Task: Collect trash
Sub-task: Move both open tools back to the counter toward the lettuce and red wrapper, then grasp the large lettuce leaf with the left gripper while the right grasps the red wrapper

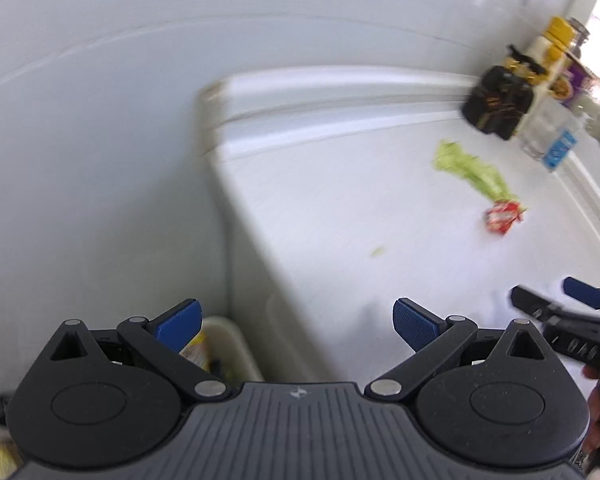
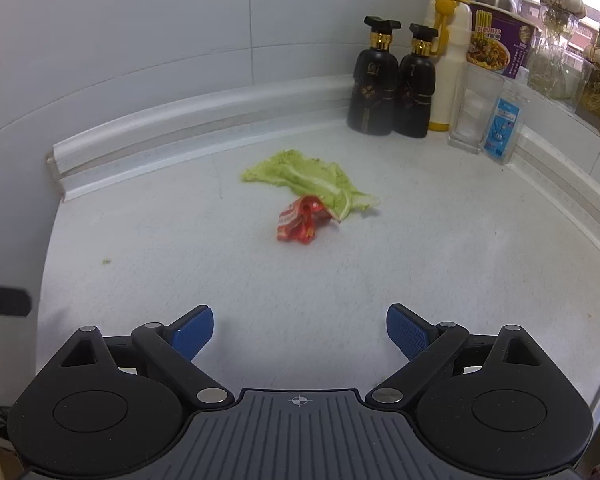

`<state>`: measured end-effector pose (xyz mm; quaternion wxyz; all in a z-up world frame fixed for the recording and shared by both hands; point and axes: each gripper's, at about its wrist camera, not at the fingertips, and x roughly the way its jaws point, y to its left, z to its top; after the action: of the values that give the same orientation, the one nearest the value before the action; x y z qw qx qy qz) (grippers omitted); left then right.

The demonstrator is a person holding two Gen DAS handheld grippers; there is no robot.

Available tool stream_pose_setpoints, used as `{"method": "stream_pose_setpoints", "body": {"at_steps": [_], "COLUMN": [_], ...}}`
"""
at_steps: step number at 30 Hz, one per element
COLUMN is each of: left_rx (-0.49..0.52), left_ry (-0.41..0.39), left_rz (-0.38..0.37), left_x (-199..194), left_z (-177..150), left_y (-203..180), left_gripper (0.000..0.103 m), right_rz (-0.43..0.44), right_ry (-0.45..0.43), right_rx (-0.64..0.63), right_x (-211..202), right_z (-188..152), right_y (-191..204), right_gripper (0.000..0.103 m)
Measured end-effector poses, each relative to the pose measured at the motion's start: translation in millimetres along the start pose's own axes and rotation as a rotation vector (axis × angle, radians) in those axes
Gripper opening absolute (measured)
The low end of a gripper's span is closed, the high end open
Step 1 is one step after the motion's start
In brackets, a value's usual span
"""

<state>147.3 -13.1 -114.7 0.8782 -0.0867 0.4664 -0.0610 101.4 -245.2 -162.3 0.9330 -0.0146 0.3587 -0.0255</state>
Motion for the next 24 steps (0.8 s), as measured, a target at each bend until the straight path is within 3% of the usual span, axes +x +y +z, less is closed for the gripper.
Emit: {"method": "stream_pose_setpoints", "body": {"at_steps": [7,12,16,18,19,20,24], "left_rx": [0.102,0.170,0.209,0.228,0.235,0.242,0.271], "left_ry": [-0.021,-0.027,-0.025,-0.028,-0.028,-0.029,-0.040], "left_rz": [-0.079,-0.118,-0.142,-0.151,-0.155,-0.160,-0.181], "left_x": [36.9,59.9,76.0,82.2,84.8,86.7,93.5], "left_z": [43.9,58.3,68.9,73.1,74.9,76.1,81.4], "left_y": [-40.2,-58.2,-70.3,-76.1,-78.6,-80.5,-91.6], "left_gripper": [0.102,0.101,0.101,0.101,0.101,0.100,0.100], "right_rz": [0.008,0.028,0.041,0.052,0.061,0.067,0.080], "right_ry": [-0.044,-0.079,-0.078,-0.069,-0.060,-0.054,-0.068], "right_rx": [-0.082,-0.066,-0.068,-0.068,-0.066,-0.061,-0.012], "right_x": [25.4,40.5,51.5,56.9,59.4,61.1,58.0], "right_z": [24.8,37.8,41.8,42.2,42.1,41.9,40.8], "right_y": [-2.2,-8.5,-11.3,-13.4,-15.0,-16.9,-29.0], "right_gripper": [0.095,0.091,0.071,0.055,0.038,0.030,0.019]}}
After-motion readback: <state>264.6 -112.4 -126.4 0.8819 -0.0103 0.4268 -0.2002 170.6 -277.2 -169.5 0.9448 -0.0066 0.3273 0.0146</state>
